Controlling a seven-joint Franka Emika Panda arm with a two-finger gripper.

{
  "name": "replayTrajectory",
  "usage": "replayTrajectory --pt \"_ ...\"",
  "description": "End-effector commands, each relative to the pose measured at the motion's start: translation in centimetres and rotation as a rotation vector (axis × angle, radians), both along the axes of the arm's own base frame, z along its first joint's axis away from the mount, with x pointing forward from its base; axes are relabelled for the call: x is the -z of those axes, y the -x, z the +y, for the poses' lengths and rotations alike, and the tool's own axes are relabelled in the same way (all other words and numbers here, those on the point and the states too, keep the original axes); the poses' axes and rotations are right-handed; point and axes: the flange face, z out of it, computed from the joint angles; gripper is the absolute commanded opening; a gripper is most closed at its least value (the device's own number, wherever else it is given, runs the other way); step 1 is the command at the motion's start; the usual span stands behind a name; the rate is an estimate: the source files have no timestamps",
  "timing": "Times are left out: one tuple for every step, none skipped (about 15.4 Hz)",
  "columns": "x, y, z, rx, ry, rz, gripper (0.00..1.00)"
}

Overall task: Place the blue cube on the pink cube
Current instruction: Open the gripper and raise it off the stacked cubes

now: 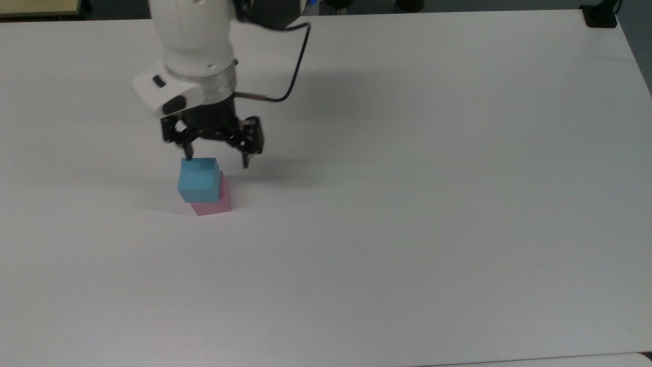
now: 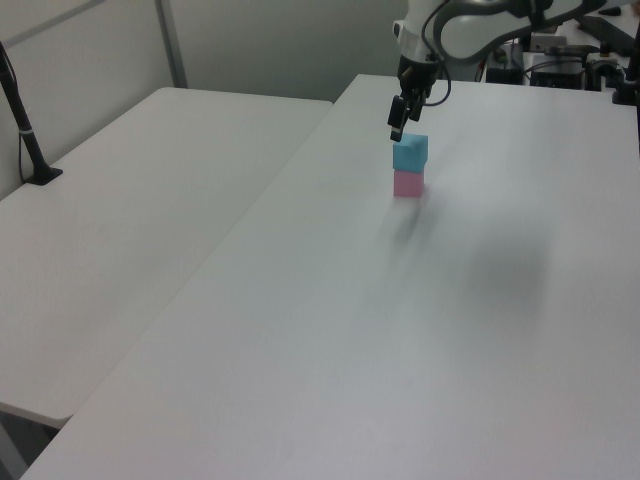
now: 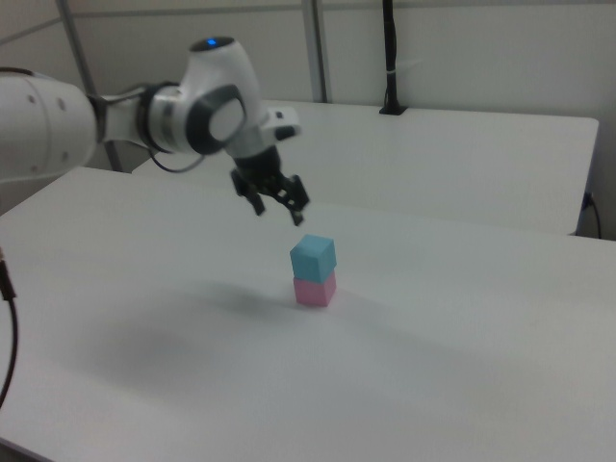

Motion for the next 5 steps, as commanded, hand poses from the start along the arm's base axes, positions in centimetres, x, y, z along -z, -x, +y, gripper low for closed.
replayTrajectory --pt "-6.8 4.9 5.5 0.089 -0.036 0.066 1.00" --pt "-7.7 5.9 6.0 0.080 -0.032 0.093 1.00" --pt "-8.6 6.8 6.0 0.079 -0.030 0.115 1.00" --pt "-9.3 7.5 6.0 0.078 -0.028 0.130 1.00" --pt "-10.0 8.2 5.8 0.081 -0.027 0.147 1.00"
